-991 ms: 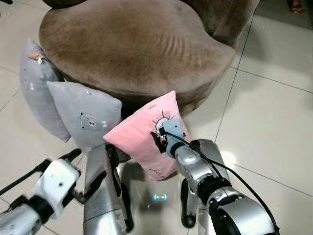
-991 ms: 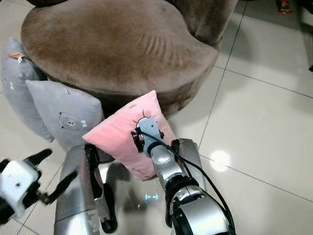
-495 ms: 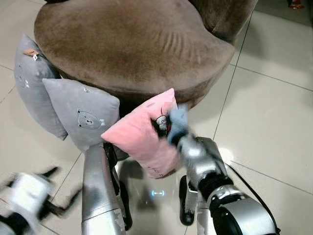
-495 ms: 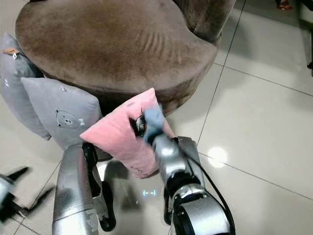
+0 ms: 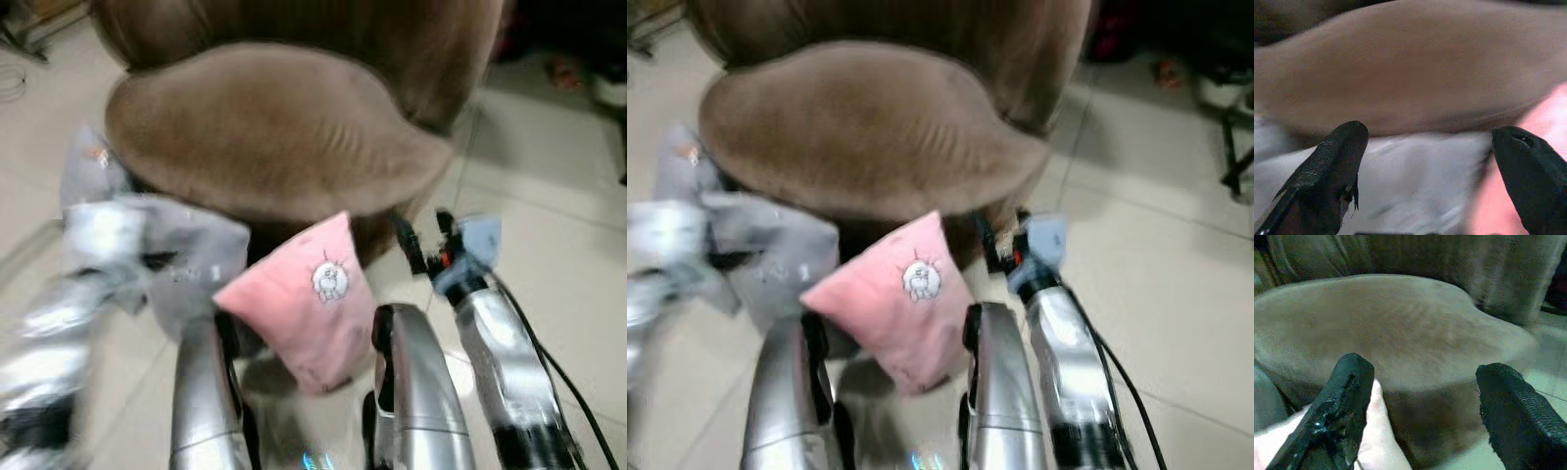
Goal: Move the pillow to the sofa from floor
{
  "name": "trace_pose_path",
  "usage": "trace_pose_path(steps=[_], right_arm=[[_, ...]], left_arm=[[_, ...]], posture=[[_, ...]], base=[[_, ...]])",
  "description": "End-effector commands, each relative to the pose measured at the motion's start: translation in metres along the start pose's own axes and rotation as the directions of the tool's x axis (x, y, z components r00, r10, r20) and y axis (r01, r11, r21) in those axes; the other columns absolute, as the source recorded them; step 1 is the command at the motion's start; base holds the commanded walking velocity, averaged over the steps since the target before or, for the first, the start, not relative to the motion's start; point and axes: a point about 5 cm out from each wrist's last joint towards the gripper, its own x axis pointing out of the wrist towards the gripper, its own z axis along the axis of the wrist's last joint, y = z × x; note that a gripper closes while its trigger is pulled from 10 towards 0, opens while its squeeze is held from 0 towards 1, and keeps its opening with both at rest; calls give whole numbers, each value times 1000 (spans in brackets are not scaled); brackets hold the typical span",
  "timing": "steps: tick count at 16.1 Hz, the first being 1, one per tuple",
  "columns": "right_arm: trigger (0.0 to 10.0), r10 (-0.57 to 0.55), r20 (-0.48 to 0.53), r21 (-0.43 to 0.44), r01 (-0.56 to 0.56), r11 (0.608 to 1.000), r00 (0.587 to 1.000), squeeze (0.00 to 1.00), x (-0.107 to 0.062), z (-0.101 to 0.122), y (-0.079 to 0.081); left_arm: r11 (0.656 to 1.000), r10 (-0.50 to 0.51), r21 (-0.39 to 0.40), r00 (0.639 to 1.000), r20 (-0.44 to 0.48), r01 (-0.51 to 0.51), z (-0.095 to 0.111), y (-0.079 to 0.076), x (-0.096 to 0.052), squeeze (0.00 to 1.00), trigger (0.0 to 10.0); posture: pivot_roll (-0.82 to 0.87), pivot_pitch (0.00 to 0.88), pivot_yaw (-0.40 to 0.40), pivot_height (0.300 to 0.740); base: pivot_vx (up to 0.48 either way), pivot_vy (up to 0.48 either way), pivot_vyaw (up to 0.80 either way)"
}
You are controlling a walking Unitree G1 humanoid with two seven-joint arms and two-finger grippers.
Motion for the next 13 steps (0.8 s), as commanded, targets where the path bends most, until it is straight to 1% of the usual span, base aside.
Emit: trace_pose_path(steps=[1,2,3,4,5,7,8,9,10,11,12,13], right_arm=[[10000,-12,-33,-33,11,999,999,0,-8,1,1],[10000,0,-62,-44,-3,999,998,0,-23,1,7],[10000,-1,-81,-58,-4,998,997,0,-29,-1,8],[10000,-11,-116,-83,2,997,993,0,-40,-1,7],[10000,-37,-143,-104,22,994,989,0,-49,3,4],[10000,-58,-190,-154,29,988,980,0,-60,8,-2],[10000,-23,-225,-175,-17,984,974,0,-63,11,-1],[10000,70,-263,-177,-119,977,962,0,-64,12,4],[10000,180,-302,-169,-238,956,936,0,-67,14,12],[10000,232,-342,-181,-307,935,910,0,-69,13,14],[10000,274,-366,-193,-361,913,889,0,-68,13,16],[10000,310,-372,-199,-401,894,875,0,-68,16,19]], left_arm=[[999,-44,-29,991,-123,41,-27,-10,5,1000,10000],[992,-123,-51,984,-131,118,-38,-31,21,1000,10000],[985,-167,-65,974,-151,158,-45,-44,26,1000,10000],[975,-218,-76,957,-192,207,-54,-57,33,1000,10000],[974,-224,-83,944,-242,210,-64,-63,38,1000,10000],[975,-218,-110,916,-338,191,-81,-70,39,1000,10000],[976,-216,-115,896,-388,186,-89,-74,39,1000,10000],[976,-215,-109,884,-416,186,-93,-77,39,1000,10000],[978,-207,-107,874,-439,178,-97,-82,40,596,10000],[978,-209,-111,866,-453,178,-100,-86,40,0,10000],[979,-204,-91,855,-477,183,-104,-90,39,0,10000],[983,-178,-60,845,-505,171,-109,-90,37,0,10000]], posture=[[-162,66,68,461],[-208,73,103,461],[-214,78,109,461],[-231,92,116,461],[-262,120,124,461],[-282,142,127,461],[-294,153,125,461],[-301,165,122,461],[-313,195,114,461],[-324,212,106,461],[-333,224,104,461],[-345,240,103,461]], base=[[0,0,0],[0,0,0],[0,0,0],[0,0,0],[0,0,0],[0,0,0],[0,0,0],[0,0,0],[0,0,0],[0,0,0],[0,0,0],[0,0,0]])
